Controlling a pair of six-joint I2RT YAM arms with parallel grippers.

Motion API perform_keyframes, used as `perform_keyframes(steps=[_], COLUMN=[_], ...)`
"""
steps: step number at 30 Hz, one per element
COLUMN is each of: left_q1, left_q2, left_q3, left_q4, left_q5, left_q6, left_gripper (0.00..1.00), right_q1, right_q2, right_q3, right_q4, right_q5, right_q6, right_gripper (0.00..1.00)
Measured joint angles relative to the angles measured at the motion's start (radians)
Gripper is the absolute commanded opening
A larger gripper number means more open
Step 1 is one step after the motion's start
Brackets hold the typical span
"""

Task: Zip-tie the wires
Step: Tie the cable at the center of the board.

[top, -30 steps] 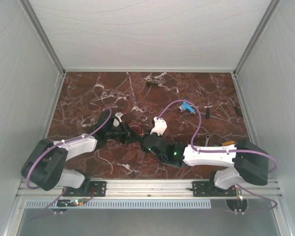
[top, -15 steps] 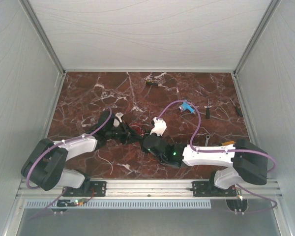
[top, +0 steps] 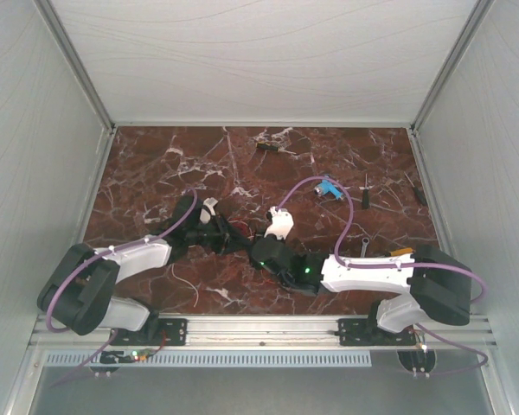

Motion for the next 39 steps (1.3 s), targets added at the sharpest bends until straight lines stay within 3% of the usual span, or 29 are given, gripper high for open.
perform_keyframes(steps=[5,11,15,20,25,31,34,39], left_q1=[-0.003,-0.005,-0.007,-0.008,-0.028,-0.214,-0.277,-0.285], left_q2=[-0.004,-0.035,-0.064,-0.144,-0.291,-0.547,-0.582,-0.561], left_q3=[-0.001,-0.002,-0.001,0.0,-0.01,-0.184,-0.248,-0.359], left_q4=[-0.005,-0.041,-0.084,-0.219,-0.308,-0.125,-0.013,0.233], left_q5=[-0.002,-0.023,-0.052,-0.165,-0.364,-0.557,-0.562,-0.51], left_q6=[0.014,0.054,0.095,0.181,0.303,0.504,0.616,0.757], left_gripper=[0.32,0.62,0.73,0.73,0.71,0.65,0.58,0.57], right_q1=[-0.005,-0.026,-0.046,-0.069,-0.099,-0.155,-0.184,-0.208], right_q2=[-0.01,-0.037,-0.053,-0.078,-0.094,-0.094,-0.085,-0.059], right_q3=[0.0,-0.011,-0.025,-0.028,-0.027,0.024,0.08,0.161], right_q4=[-0.015,-0.03,-0.04,-0.061,-0.097,-0.212,-0.266,-0.338], right_q5=[0.0,-0.016,-0.03,-0.054,-0.105,-0.19,-0.242,-0.301], right_q6=[0.017,0.047,0.069,0.095,0.129,0.176,0.191,0.208], right_gripper=[0.0,0.0,0.0,0.0,0.0,0.0,0.0,0.0])
